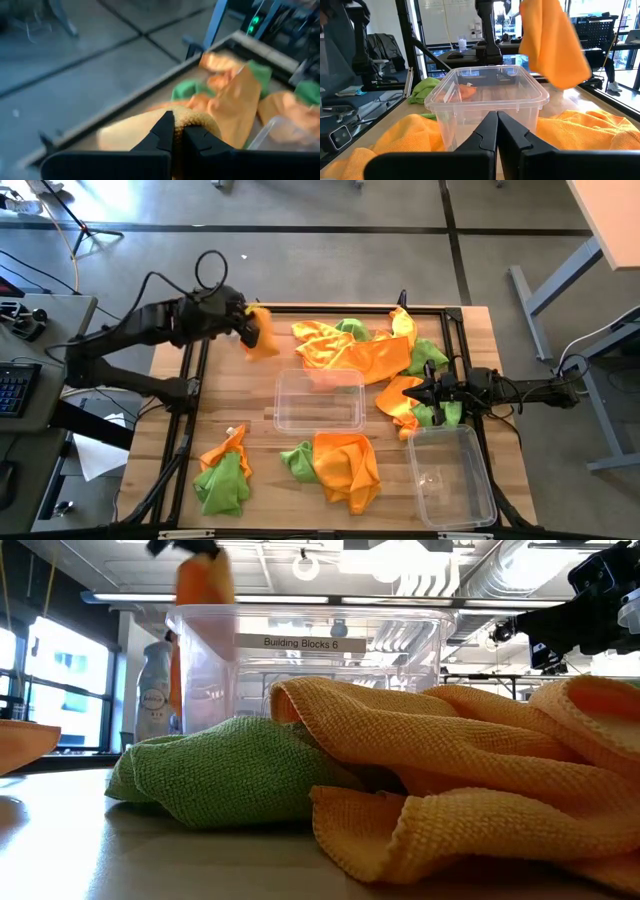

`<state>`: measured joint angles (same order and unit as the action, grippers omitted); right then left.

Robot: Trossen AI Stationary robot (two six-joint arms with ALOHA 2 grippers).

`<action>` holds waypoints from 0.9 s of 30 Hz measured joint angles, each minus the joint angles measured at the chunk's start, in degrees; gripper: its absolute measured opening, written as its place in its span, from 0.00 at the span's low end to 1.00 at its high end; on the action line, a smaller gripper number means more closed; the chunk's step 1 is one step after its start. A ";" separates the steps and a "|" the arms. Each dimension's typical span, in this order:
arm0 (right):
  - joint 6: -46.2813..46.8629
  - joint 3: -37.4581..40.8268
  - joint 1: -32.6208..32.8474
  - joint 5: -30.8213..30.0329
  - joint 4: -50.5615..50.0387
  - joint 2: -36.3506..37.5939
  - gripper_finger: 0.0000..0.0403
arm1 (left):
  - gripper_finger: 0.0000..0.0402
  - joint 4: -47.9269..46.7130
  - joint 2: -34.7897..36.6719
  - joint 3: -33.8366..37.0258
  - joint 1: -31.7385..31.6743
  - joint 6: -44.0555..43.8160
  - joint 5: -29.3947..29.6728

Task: Sort microfiber towel by color & place in baskets
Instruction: Put the orange towel into the top transparent bin

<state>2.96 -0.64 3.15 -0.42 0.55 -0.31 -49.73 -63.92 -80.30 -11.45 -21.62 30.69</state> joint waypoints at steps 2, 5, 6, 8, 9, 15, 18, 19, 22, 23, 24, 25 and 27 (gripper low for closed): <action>0.00 0.01 0.01 0.00 0.01 0.00 0.00 | 0.00 -0.01 -2.42 -4.22 2.00 1.71 2.58; -0.01 0.01 0.00 0.01 0.00 0.00 0.00 | 0.00 -0.07 -6.32 -10.10 4.23 3.66 4.53; 0.00 0.01 0.00 0.00 0.00 0.00 0.00 | 0.00 -0.10 -7.63 -11.88 4.89 4.04 4.63; 0.00 0.00 0.00 0.00 -0.01 0.00 0.00 | 0.00 -0.09 -10.21 -15.15 6.12 4.24 4.77; 0.00 0.00 0.01 0.00 -0.01 0.01 0.00 | 0.00 -0.23 -11.51 -16.67 6.70 4.28 4.77; 0.00 0.02 0.00 0.01 0.01 0.01 0.00 | 0.00 -0.29 -18.23 -24.34 10.85 4.32 4.75; -0.01 0.01 0.01 0.00 0.00 0.00 0.00 | 0.00 -0.20 -21.15 -28.75 13.35 4.33 4.75; 0.00 0.01 -0.01 0.00 0.00 0.01 0.00 | 0.00 -0.25 -22.01 -30.26 14.24 4.39 4.75; -0.02 0.02 0.01 0.01 -0.01 0.01 0.00 | 0.00 -0.17 -24.58 -34.94 17.04 5.98 4.93; 0.00 0.00 0.01 -0.01 0.01 -0.01 0.00 | 0.00 -0.20 -25.39 -36.40 18.05 6.50 5.42; 0.00 0.01 0.00 0.01 0.01 0.00 0.00 | 0.00 -0.22 -26.12 -37.84 19.09 6.89 6.18; -0.02 0.01 0.01 0.00 0.01 0.01 0.00 | 0.00 -0.34 -26.86 -39.17 20.06 7.27 7.05; -0.01 0.00 -0.01 0.01 0.01 0.00 0.00 | 0.00 -0.46 -27.98 -41.52 21.85 7.87 8.71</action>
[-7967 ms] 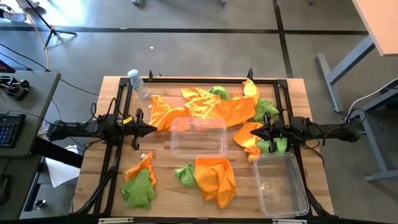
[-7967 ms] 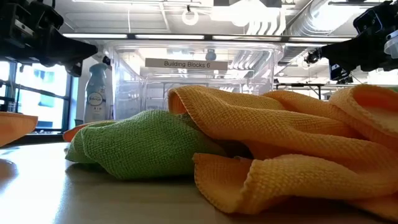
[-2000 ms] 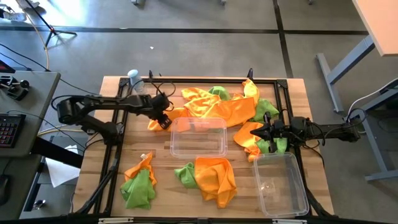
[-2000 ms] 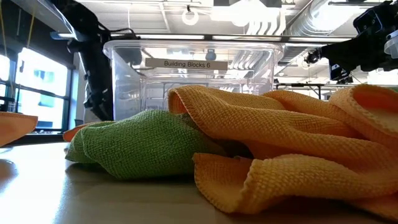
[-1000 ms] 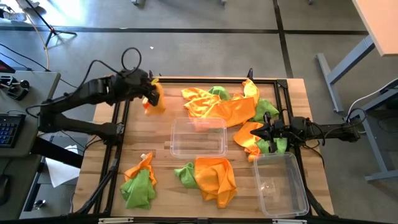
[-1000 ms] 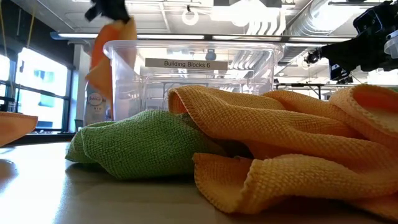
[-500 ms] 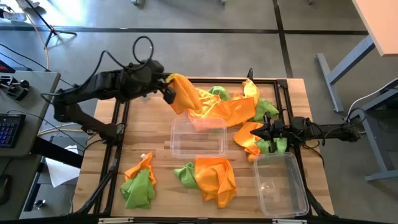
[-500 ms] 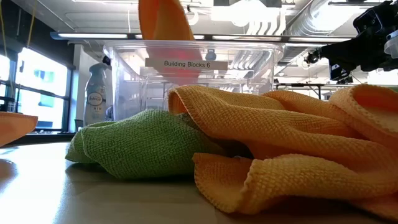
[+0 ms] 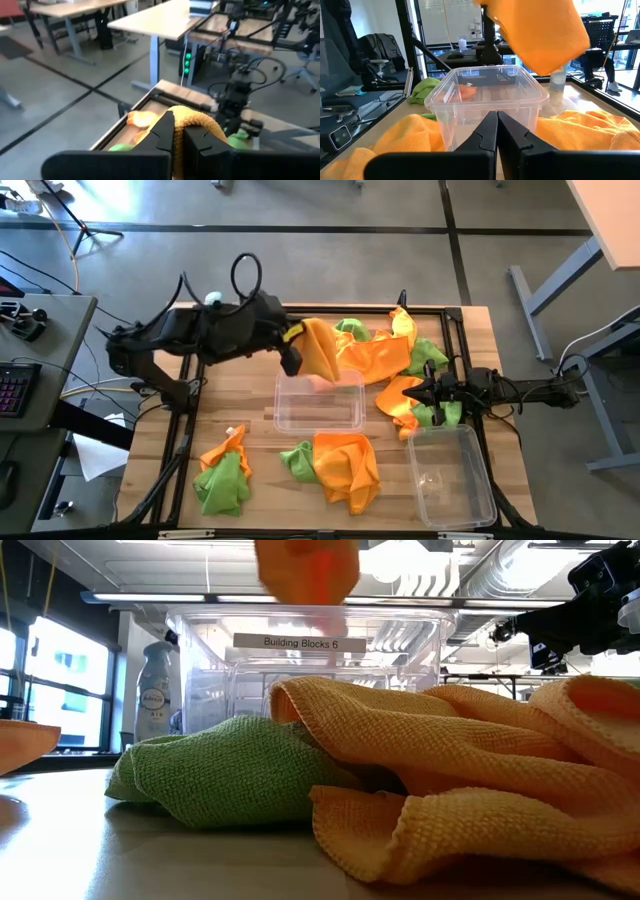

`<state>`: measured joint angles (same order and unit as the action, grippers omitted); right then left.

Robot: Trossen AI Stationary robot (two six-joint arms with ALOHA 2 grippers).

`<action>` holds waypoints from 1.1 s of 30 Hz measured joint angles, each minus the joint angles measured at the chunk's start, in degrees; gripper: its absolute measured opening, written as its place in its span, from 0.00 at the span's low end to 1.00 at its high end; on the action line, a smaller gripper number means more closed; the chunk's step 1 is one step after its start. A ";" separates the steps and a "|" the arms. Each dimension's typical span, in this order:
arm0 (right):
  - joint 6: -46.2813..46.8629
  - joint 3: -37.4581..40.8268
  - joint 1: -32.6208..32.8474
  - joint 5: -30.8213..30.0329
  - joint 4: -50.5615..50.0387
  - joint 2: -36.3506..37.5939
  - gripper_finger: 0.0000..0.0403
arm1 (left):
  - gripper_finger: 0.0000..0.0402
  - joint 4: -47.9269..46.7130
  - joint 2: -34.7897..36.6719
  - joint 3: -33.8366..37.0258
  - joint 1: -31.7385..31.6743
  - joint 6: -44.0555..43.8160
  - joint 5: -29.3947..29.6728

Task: Sort microfiber towel by color & place in baskets
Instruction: Put the orange towel into the top transparent bin

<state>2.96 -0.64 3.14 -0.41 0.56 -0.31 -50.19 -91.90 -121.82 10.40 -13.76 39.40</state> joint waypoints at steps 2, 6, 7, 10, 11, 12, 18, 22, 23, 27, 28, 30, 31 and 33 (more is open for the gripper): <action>0.01 -0.01 0.02 0.01 0.00 0.00 0.00 | 0.00 0.08 -1.02 -2.07 1.52 0.43 1.30; -0.02 0.02 -0.01 0.01 0.00 -0.01 0.00 | 0.00 0.03 -2.51 -4.30 4.11 -0.28 3.40; 0.00 0.00 0.01 0.01 0.00 0.01 0.00 | 0.00 0.03 -2.84 -4.41 4.65 -1.02 3.60; 0.01 0.01 0.00 0.00 0.00 0.01 0.00 | 0.00 -0.81 -3.57 -4.44 6.36 -3.01 3.55; 0.01 0.00 0.00 -0.01 0.00 0.01 0.00 | 0.00 -1.23 -3.86 -4.44 6.92 -3.90 3.46; 0.01 0.00 0.02 0.01 0.00 0.01 0.00 | 0.00 -1.77 -4.02 -4.44 7.51 -4.80 3.25; 0.01 0.01 0.01 -0.01 0.00 -0.01 0.00 | 0.00 -9.04 -4.38 -4.44 10.47 -11.20 3.14; 0.01 0.01 0.02 -0.01 0.00 -0.01 0.00 | 0.00 -14.28 -5.26 -4.44 10.58 -14.99 0.86; 0.01 0.00 0.00 0.00 0.00 -0.01 0.00 | 0.00 -15.35 -5.61 -4.44 10.57 -15.69 -0.10; 0.01 -0.01 0.01 -0.02 0.00 -0.01 0.00 | 0.00 -18.81 -7.72 -4.44 10.01 -16.70 -4.22; 0.01 0.01 0.01 0.01 0.00 -0.01 0.00 | 0.00 -19.65 -8.28 -4.42 9.84 -16.70 -4.77; 0.01 -0.01 0.02 -0.02 0.00 -0.01 0.00 | 0.00 -20.66 -9.63 -4.41 9.37 -16.69 -4.90; 0.01 0.00 0.01 -0.01 0.00 -0.02 0.00 | 0.00 -20.91 -10.31 -4.41 9.01 -16.65 -4.88; 0.01 -0.01 0.02 -0.02 0.00 -0.03 0.00 | 0.00 -21.14 -11.47 -4.39 8.05 -16.64 -4.90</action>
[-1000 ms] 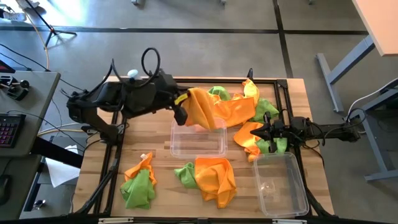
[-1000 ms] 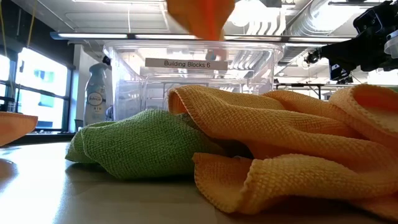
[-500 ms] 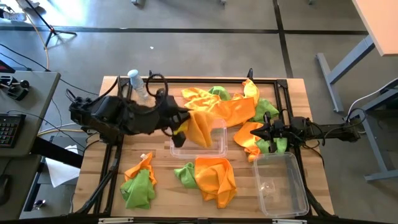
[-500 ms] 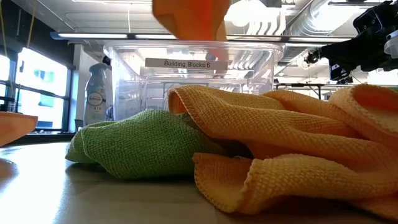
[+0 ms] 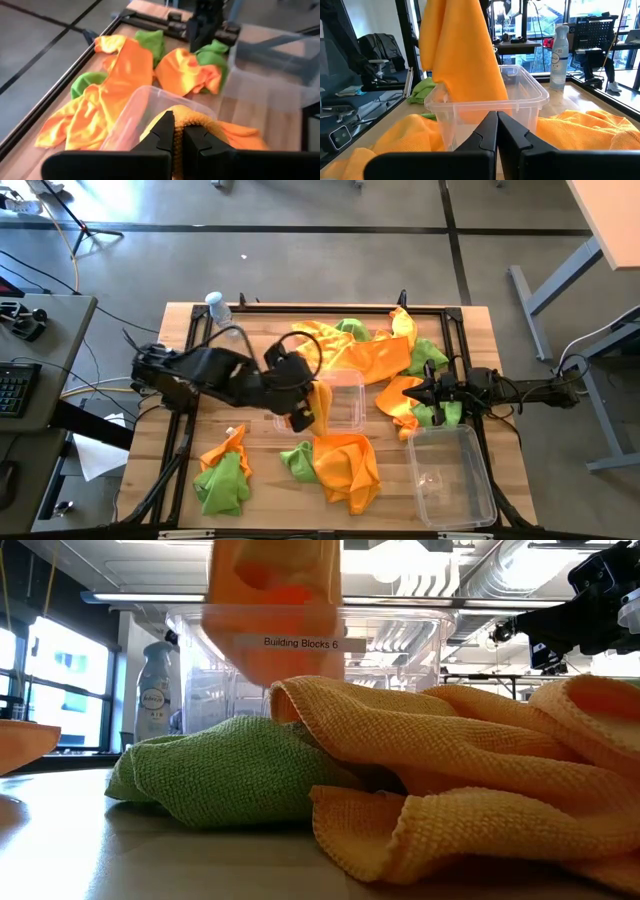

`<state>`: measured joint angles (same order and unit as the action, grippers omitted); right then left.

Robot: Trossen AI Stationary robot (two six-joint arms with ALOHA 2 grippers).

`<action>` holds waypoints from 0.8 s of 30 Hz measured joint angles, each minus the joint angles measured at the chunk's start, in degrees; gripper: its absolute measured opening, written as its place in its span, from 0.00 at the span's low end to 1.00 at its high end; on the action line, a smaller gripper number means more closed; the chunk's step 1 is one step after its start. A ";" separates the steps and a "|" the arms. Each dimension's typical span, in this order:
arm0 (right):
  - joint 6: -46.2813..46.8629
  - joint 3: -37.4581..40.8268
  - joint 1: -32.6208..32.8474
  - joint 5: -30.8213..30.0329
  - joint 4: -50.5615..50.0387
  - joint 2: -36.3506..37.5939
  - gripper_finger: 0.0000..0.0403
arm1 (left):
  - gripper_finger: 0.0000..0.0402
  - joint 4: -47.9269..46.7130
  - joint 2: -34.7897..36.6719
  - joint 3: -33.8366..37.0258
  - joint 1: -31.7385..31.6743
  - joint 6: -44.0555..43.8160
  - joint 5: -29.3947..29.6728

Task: Sort microfiber towel by color & place in baskets
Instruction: Put the orange towel into the top transparent bin

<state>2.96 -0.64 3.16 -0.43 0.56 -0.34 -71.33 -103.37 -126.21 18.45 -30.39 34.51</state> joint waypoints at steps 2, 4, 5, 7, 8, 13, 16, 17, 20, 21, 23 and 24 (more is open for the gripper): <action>0.00 0.00 0.00 0.02 0.00 0.00 0.00 | 0.00 0.01 -1.26 0.00 -1.47 -0.02 0.48; 0.00 0.02 0.00 0.00 0.00 0.00 0.00 | 0.00 0.02 -2.57 0.00 -3.07 -0.07 1.86; 0.01 0.02 -0.01 0.00 0.00 0.00 0.00 | 0.00 0.00 -3.16 0.00 -3.93 -0.30 2.28; 0.00 0.02 0.00 0.00 0.00 -0.01 0.00 | 0.00 -0.35 -4.41 0.00 -5.38 -1.22 2.23; 0.01 0.00 0.00 0.00 0.00 -0.02 0.00 | 0.00 -0.67 -5.01 0.00 -6.09 -2.14 1.95; 2.83 0.02 0.00 0.00 0.00 -0.02 0.00 | 0.00 -3.11 -9.22 0.00 -7.34 -9.82 -4.18; 6.32 0.00 -0.01 0.01 0.00 -0.03 0.00 | 0.00 -3.06 -12.05 0.02 -6.96 -14.74 -5.86; 7.33 0.01 -0.02 0.01 0.00 -0.04 0.00 | 0.00 -3.07 -12.78 0.02 -6.85 -16.24 -5.83; 8.85 0.02 0.00 0.02 0.00 -0.04 0.00 | 0.00 -3.06 -15.06 0.02 -6.68 -20.57 -5.05; 9.71 0.01 0.00 0.02 0.00 -0.04 0.00 | 0.00 -3.04 -15.85 0.02 -6.73 -21.64 -4.94; 11.21 0.00 0.00 0.02 0.00 -0.04 0.00 | 0.00 -3.13 -17.16 0.02 -6.81 -23.21 -4.88; 11.61 0.01 0.00 0.02 0.00 -0.04 0.00 | 0.00 -3.13 -17.87 0.02 -6.83 -23.72 -4.94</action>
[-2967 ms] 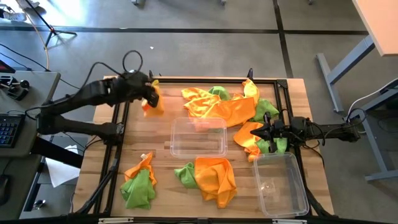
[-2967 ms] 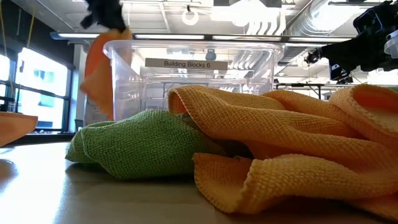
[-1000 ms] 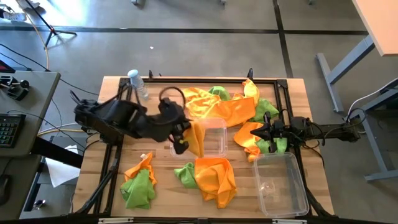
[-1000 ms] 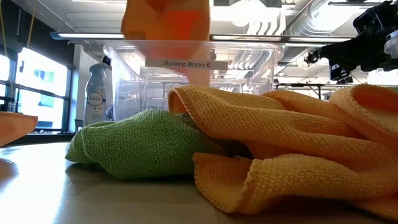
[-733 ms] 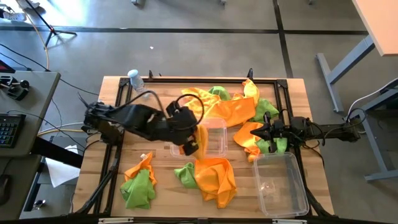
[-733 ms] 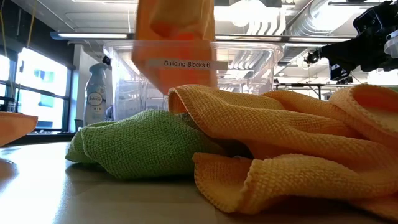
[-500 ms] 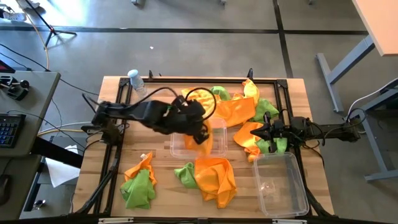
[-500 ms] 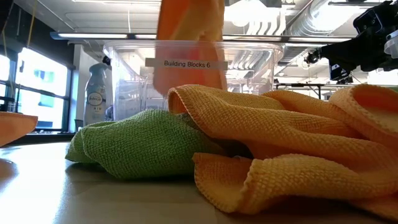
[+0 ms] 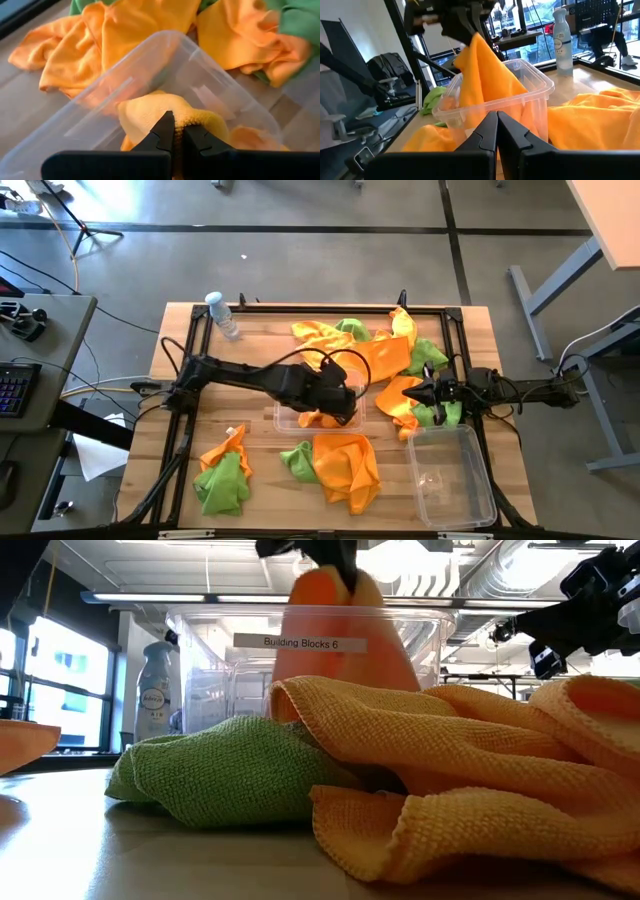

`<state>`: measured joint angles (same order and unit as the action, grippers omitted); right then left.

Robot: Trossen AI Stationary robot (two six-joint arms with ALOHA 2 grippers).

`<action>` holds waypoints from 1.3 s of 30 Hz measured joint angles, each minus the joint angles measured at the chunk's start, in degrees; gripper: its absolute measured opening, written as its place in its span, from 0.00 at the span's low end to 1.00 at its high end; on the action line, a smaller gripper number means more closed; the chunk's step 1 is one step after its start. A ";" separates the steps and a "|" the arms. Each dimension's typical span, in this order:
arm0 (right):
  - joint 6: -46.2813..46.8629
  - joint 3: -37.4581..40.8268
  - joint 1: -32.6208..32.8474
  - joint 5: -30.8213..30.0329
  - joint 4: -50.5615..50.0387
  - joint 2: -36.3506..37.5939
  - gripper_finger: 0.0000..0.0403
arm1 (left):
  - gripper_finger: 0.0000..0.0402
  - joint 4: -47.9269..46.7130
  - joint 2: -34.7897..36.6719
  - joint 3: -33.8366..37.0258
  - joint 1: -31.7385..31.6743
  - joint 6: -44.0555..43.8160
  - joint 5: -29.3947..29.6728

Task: Sort microfiber towel by color & place in baskets
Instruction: Put the orange towel into the top transparent bin

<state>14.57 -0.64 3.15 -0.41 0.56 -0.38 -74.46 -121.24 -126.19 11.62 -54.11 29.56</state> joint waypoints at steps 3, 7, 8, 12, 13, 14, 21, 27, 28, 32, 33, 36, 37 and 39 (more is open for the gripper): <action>-0.15 0.00 0.00 0.00 0.00 0.00 0.00 | 0.01 -0.56 -1.64 0.00 -0.04 -2.21 -1.19; -2.76 0.01 -0.02 0.00 0.00 0.00 0.00 | 0.06 -1.25 -3.09 0.00 -0.12 -3.37 -3.77; -3.02 0.01 -0.01 0.00 0.00 0.00 0.00 | 0.08 -1.29 -3.25 0.00 -0.22 -3.84 -4.19; -3.04 -0.01 0.00 0.00 -0.01 -0.02 0.00 | 0.17 -2.38 -3.64 0.00 -0.81 -4.43 -6.82; -3.05 -0.01 0.00 0.00 0.00 -0.02 0.00 | 0.19 -3.07 -3.64 0.00 -0.92 -4.90 -6.90; -3.06 0.01 -0.02 0.00 0.00 -0.02 0.00 | 0.21 -3.67 -3.64 0.00 -1.09 -5.45 -6.89; -3.06 0.00 -0.01 0.00 -0.01 -0.02 0.00 | 0.34 -9.44 -3.64 0.00 -1.25 -6.13 -8.09; -3.04 -0.01 0.00 0.00 0.00 -0.04 0.00 | 0.40 -15.17 -3.45 0.11 -1.23 -6.86 -9.42; -3.06 0.00 -0.01 0.00 0.00 -0.04 0.00 | 0.41 -15.24 -3.18 0.08 -1.22 -5.87 -9.37; -3.05 0.01 0.00 -0.02 -0.01 -0.04 0.00 | 0.42 -15.59 -2.56 -0.15 -1.05 -4.03 -8.86; -3.06 0.01 0.00 -0.20 0.00 -0.04 0.00 | 0.42 -15.53 -2.42 -0.15 -1.05 -3.13 -8.89; -3.06 0.00 -0.03 -1.10 0.11 -0.04 0.00 | 0.42 -15.58 -2.15 -0.15 -1.05 -1.07 -10.20; -3.08 0.00 -0.04 -1.29 0.11 -0.04 0.00 | 0.42 -15.53 -1.86 -0.15 -1.12 -0.14 -10.82; -3.09 -0.01 -0.19 -1.95 0.29 -0.04 0.00 | 0.42 -14.67 -1.70 -0.15 -1.48 2.02 -11.30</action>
<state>11.49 -0.64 2.97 -2.36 0.84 -0.43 -89.13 -122.94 -126.34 10.14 -52.09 18.26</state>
